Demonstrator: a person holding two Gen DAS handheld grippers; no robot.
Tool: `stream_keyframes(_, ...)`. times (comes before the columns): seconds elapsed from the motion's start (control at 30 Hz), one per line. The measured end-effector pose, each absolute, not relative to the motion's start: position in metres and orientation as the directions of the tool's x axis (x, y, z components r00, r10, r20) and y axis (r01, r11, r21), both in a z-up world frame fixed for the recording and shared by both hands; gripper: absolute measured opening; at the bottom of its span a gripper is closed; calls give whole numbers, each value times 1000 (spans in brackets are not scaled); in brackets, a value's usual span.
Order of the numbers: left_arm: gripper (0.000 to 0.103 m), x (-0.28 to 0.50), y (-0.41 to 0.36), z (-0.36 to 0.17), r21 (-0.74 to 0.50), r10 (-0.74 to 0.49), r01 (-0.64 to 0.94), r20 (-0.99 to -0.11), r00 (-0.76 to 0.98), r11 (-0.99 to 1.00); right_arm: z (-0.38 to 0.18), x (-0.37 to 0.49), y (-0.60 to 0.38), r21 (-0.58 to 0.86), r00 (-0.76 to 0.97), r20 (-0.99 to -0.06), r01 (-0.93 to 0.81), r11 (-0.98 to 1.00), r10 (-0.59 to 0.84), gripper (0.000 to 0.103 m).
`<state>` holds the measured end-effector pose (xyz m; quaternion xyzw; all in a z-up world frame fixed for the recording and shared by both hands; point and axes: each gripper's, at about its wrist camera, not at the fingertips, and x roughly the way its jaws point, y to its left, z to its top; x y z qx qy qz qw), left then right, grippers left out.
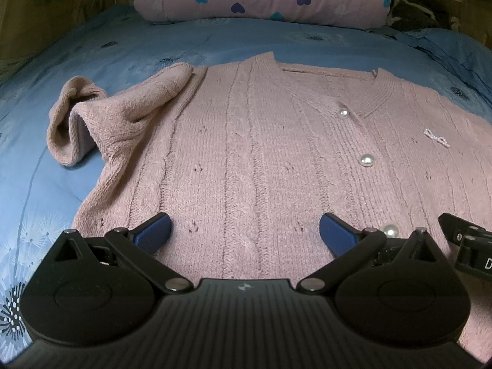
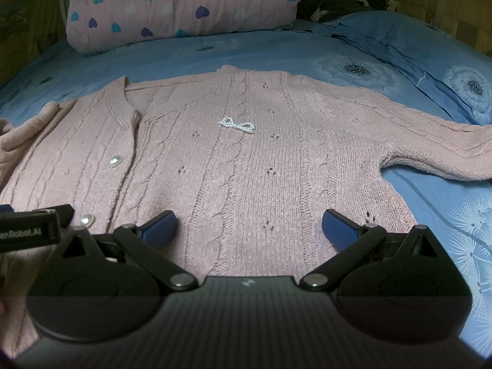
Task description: Fold small clothes
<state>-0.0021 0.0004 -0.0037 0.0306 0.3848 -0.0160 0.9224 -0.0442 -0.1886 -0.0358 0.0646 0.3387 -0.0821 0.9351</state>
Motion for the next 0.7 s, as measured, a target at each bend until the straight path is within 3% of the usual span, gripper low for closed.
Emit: stream_keyframes(0.7,103,-2,1,-3,44,-6,52,-711,703,998,-37,-43,-189,81,758,-644,198,977,-100,103)
